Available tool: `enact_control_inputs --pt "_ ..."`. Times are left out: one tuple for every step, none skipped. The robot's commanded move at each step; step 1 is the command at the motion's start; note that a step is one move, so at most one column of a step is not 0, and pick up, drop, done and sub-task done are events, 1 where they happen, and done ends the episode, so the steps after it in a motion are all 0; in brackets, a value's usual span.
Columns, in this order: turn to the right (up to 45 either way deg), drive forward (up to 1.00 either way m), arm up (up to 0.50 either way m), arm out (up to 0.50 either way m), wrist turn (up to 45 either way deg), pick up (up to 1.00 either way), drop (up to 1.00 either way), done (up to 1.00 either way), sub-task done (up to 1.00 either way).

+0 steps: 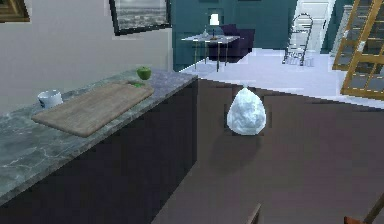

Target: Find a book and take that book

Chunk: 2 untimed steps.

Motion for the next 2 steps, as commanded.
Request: enact_control_inputs --pt "0.0 0.00 0.10 0.00 0.0 0.00 0.00 0.00 0.00" --pt "0.0 0.00 0.00 0.00 0.0 0.00 0.00 1.00 0.00"
